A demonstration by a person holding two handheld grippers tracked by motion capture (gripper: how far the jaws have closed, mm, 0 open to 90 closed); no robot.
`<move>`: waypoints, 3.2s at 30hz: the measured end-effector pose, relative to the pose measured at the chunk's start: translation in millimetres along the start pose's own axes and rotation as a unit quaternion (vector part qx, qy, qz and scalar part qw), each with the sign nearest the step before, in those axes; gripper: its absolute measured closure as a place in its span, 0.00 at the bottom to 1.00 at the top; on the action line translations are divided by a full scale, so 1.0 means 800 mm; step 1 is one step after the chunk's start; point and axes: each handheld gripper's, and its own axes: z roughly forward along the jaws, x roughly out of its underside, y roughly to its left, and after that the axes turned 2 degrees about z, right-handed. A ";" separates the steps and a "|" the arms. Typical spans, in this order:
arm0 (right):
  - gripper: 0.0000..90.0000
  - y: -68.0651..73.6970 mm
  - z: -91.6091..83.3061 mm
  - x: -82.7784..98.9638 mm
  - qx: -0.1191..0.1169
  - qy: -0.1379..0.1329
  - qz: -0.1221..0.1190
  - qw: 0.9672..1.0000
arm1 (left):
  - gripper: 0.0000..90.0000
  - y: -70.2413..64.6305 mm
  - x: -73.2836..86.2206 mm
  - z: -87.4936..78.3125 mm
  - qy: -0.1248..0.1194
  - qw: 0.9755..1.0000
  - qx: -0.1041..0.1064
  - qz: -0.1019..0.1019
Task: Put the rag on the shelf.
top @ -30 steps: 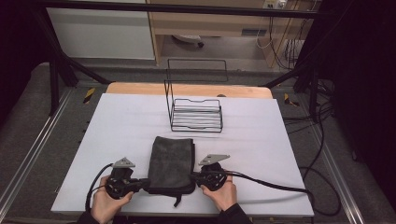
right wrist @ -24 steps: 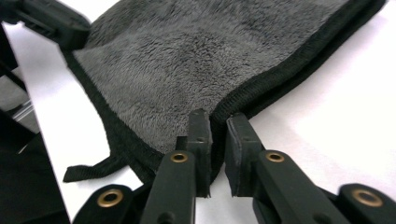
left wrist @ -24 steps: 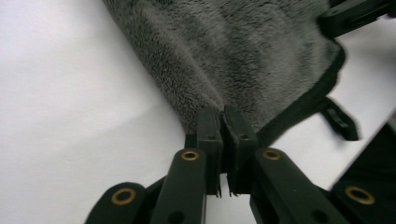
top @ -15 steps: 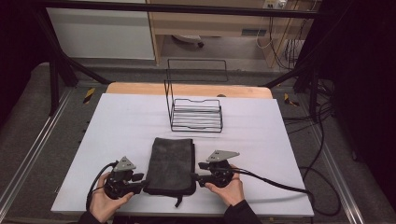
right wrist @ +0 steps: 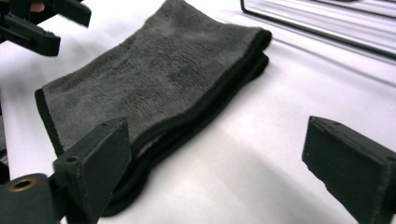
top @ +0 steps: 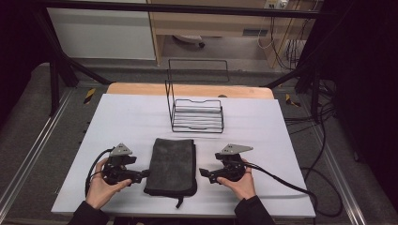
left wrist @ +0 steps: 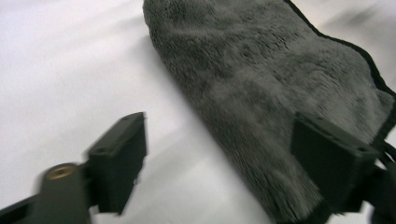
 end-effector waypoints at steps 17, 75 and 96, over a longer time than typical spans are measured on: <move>0.04 0.001 -0.004 0.010 0.007 0.000 -0.011 1.000 | 0.11 0.025 -0.056 0.034 -0.023 0.999 -0.045 -0.004; 0.43 -0.034 0.123 -0.071 0.069 0.015 0.046 0.996 | 0.84 0.046 -0.057 0.102 0.019 0.999 -0.014 -0.035; 0.83 -0.031 0.124 -0.068 0.029 0.059 0.097 0.993 | 0.84 0.049 -0.056 0.102 0.018 0.999 -0.003 -0.039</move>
